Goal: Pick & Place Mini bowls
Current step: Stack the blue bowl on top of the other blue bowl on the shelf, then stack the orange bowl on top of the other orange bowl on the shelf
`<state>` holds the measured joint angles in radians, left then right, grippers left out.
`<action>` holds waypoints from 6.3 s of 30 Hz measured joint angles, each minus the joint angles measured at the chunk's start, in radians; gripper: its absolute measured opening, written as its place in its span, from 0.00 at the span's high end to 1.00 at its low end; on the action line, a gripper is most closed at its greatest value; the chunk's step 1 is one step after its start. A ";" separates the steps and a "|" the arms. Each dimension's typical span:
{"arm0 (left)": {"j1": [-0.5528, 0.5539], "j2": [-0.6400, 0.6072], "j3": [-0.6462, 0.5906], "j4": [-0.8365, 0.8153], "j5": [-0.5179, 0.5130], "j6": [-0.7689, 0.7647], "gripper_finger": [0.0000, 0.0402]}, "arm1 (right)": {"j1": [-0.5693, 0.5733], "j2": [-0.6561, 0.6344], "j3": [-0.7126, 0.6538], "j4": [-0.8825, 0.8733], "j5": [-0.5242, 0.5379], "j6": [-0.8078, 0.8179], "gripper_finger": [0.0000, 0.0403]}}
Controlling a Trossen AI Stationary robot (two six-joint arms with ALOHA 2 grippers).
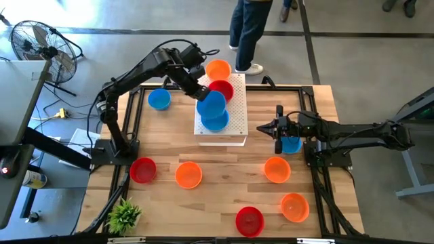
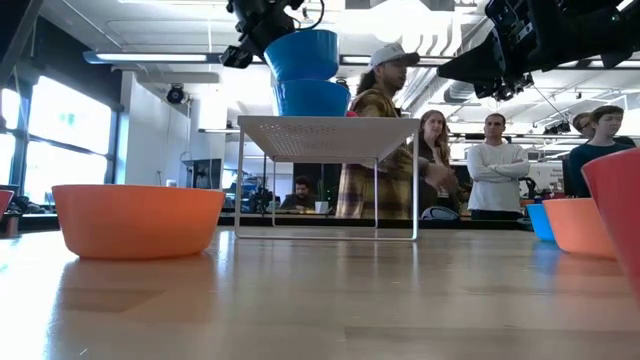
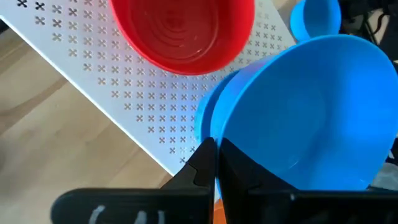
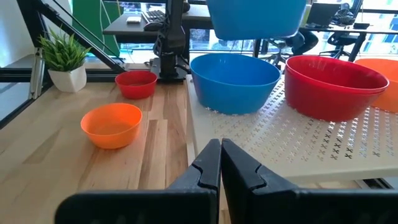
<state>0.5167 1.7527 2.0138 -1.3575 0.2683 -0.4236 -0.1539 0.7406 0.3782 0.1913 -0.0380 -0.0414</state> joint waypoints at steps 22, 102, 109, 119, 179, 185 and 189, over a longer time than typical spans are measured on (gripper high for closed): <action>-0.079 0.065 -0.036 0.002 -0.092 -0.039 1.00 | 0.000 0.000 0.000 0.000 -0.007 -0.002 1.00; -0.281 -0.788 -1.645 1.866 -0.488 0.362 1.00 | 0.339 0.148 0.423 -0.952 0.306 0.385 0.92; -0.281 -0.787 -1.690 1.931 -0.522 0.406 1.00 | 0.524 0.347 0.556 -1.188 0.282 0.588 0.77; -0.281 -0.787 -1.690 1.933 -0.523 0.412 1.00 | 0.717 0.624 0.579 -1.159 0.191 0.910 0.54; -0.281 -0.787 -1.690 1.931 -0.506 0.393 1.00 | -0.141 0.609 0.696 -1.227 0.159 -0.023 1.00; -0.281 -0.787 -1.689 1.933 -0.506 0.393 1.00 | -0.367 0.649 0.511 -0.991 0.098 -0.193 1.00; -0.281 -0.787 -1.689 1.935 -0.507 0.393 1.00 | -0.443 0.686 0.464 -0.898 0.095 -0.238 1.00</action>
<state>0.2356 0.9661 0.3244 0.5771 -0.2386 -0.0307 -0.5970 1.4263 0.8427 -0.7062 0.0573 -0.2793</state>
